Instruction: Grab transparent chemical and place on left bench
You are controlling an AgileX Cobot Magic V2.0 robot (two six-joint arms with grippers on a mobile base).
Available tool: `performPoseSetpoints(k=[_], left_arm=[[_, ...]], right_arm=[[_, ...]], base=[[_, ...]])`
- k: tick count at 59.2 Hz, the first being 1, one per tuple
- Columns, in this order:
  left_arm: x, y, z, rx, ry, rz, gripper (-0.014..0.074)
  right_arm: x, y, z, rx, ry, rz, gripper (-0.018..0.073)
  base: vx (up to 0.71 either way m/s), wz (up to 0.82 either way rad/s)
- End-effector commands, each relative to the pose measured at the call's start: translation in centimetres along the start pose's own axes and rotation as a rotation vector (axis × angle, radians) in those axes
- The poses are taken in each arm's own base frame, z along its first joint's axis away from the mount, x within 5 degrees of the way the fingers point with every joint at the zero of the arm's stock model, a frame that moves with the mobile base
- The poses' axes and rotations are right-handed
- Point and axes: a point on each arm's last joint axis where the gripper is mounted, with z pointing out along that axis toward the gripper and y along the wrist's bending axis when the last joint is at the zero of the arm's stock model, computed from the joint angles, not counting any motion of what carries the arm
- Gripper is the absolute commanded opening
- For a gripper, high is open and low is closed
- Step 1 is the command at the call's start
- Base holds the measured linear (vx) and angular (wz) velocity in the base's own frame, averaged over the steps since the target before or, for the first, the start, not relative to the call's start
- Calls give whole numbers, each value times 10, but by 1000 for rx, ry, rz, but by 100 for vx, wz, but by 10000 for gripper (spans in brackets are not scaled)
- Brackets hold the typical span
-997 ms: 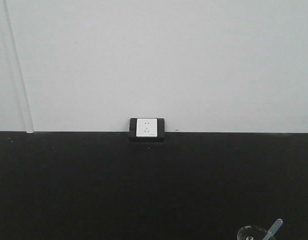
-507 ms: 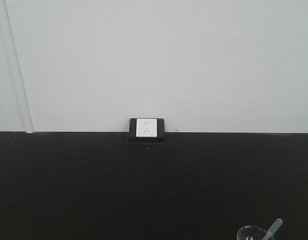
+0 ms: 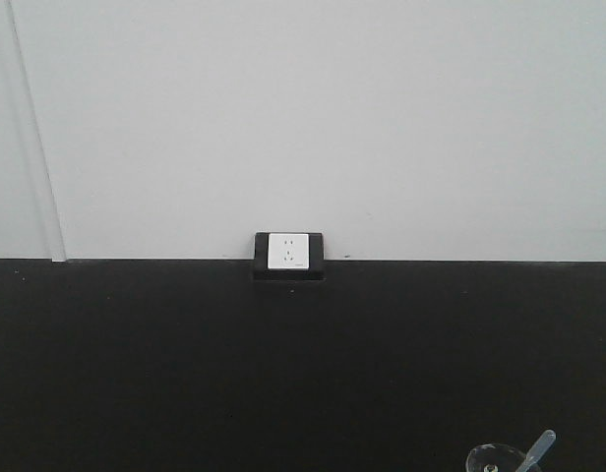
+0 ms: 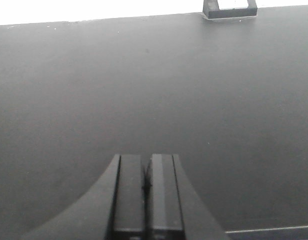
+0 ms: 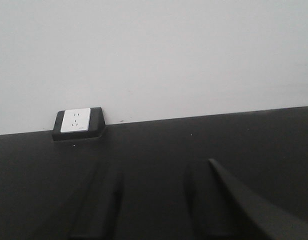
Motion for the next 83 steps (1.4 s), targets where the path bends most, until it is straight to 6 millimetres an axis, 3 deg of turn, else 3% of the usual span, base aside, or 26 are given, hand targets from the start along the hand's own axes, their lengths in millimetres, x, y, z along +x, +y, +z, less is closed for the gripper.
performPoseSetpoints(k=[1, 7, 12, 17, 34, 48, 57, 66, 78, 83], left_arm=[[-3, 0, -1, -2, -81, -9, -3], [-3, 0, -1, -2, -81, -9, -3], [-3, 0, -1, -2, -81, -9, -3], [-3, 0, -1, -2, -81, -9, -3], [-3, 0, -1, -2, -81, -9, -3], [-3, 0, -1, -2, -81, -9, -3], [-3, 0, -1, -2, -81, -9, -3], [-3, 0, -1, -2, -81, -9, -3], [-3, 0, -1, -2, -81, -9, -3], [-3, 0, -1, -2, -81, -9, -3]], right_arm=[[-17, 3, 7, -26, -123, -3, 599], [-16, 3, 13, -36, -145, 34, 692], [-13, 1, 21, -34, -123, 154, 711], [-8, 0, 37, -19, -44, 278, 702], [15, 3, 94, -60, 139, 354, 635], [53, 1, 114, -51, 291, 396, 593], [65, 0, 118, -39, 338, 394, 565], [66, 0, 118, -38, 340, 397, 393], [66, 1, 118, -50, 341, 384, -16], [63, 2, 119, -70, 315, 373, -11]], base=[[0, 0], [0, 0], [0, 0], [0, 0], [0, 0], [0, 0], [0, 0], [0, 0], [0, 0], [0, 0]])
